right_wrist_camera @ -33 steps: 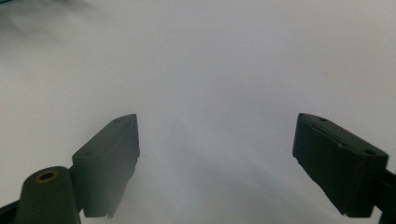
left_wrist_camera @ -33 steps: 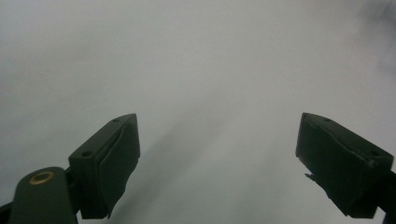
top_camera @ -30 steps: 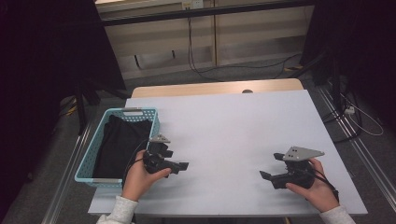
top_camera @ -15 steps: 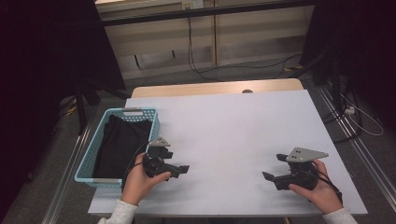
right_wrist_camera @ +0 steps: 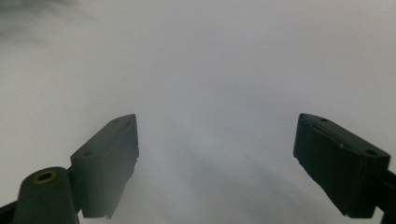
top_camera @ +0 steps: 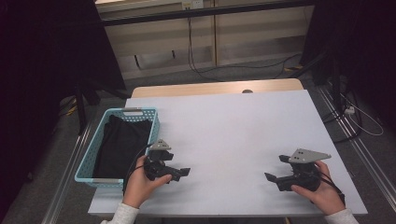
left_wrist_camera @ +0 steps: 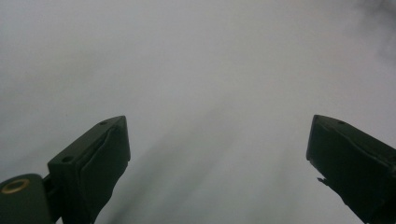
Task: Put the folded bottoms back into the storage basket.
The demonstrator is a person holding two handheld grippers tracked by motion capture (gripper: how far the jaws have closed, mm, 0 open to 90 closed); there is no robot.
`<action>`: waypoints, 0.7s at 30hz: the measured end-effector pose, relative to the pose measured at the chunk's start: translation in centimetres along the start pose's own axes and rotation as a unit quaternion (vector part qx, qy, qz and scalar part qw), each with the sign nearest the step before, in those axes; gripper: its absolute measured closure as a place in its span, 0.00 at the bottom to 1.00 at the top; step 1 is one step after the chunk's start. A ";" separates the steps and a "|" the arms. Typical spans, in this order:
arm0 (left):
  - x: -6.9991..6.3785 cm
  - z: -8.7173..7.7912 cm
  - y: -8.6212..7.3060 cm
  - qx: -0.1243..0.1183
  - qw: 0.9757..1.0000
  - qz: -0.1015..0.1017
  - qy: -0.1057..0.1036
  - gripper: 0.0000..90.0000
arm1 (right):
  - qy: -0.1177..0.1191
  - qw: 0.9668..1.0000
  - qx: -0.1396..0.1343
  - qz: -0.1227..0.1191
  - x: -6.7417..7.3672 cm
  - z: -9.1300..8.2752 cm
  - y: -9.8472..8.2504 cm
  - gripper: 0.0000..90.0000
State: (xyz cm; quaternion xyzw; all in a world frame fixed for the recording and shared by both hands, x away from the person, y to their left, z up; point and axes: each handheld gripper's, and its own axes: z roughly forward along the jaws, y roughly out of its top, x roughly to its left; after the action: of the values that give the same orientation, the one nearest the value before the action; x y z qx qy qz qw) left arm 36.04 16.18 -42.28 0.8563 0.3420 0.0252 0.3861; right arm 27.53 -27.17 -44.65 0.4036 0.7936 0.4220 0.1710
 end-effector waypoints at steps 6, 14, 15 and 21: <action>0.0 0.1 -0.3 0.004 1.000 0.001 0.002 0.07 | 0.000 1.000 0.000 -0.003 0.0 -0.1 -0.1 0.15; 0.0 0.0 -0.5 -0.002 1.000 0.001 0.003 0.07 | -0.002 1.000 0.001 -0.002 -0.1 -0.5 -0.3 0.15; 0.0 -0.1 -0.5 0.000 1.000 -0.001 0.002 0.07 | -0.002 1.000 0.000 -0.003 -0.1 -0.5 -0.3 0.15; 0.1 -0.2 -0.6 -0.003 1.000 0.003 0.006 0.07 | -0.002 1.000 0.000 -0.001 -0.1 -0.6 -0.5 0.15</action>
State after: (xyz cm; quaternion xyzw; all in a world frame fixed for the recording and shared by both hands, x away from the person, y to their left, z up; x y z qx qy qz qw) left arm 35.73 16.61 -42.55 0.8560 0.3418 0.0319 0.3866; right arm 27.00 -27.76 -44.70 0.4037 0.7938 0.4206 0.1733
